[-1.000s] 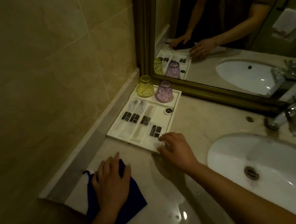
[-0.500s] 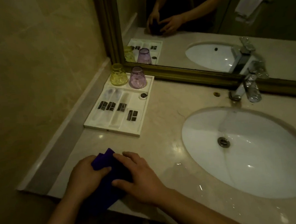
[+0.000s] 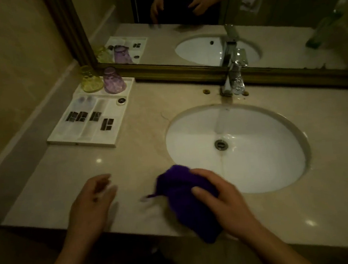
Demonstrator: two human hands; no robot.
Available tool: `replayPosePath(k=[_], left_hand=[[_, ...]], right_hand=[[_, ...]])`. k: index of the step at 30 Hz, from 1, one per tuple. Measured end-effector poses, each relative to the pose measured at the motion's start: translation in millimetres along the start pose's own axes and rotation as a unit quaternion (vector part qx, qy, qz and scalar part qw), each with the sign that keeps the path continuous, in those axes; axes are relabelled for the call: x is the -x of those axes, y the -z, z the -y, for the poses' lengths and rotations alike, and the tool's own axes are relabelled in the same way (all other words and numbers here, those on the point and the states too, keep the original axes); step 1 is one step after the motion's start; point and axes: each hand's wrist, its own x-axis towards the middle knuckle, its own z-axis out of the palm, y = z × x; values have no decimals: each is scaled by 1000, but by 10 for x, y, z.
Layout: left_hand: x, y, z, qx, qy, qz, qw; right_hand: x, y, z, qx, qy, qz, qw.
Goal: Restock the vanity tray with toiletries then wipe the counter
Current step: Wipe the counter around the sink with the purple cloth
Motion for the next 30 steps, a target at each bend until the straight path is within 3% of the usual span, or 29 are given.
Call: replayPosePath(k=[2,4,6,8,11,15,21,26,30], left_hand=[[-184,13,237,-192,-62,-24,979],[-383,0,483,-331,-72,7,941],[-518,-64,662,-402,-58,28,914],[-584,-134,773,-423,-51,21,904],[-624,-177,848,-435,-60,-4,898],[-625,-169,877,-440,-67,-15,895],[-654,-213,903,-450,-59,-30,891],[-664,-210,890,-452,-71,-31,888],[-650,-186,857,-443,-79,-20,893]], right_hand=[[200,446,-206,82,-15,-48,995],[379,767,-470,236,-52,-54,969],[505,932,-691,418,-108,-36,901],[566,966,-814,506,-122,-25,854],[539,899,-896,521,-81,-13,850],[585,862,-1088,532,-89,19,842],[809,524,-1060,520,-126,-23,844],[547,-294,-850,485,-91,-62,868],[428,-196,-785,451,-69,-117,882]])
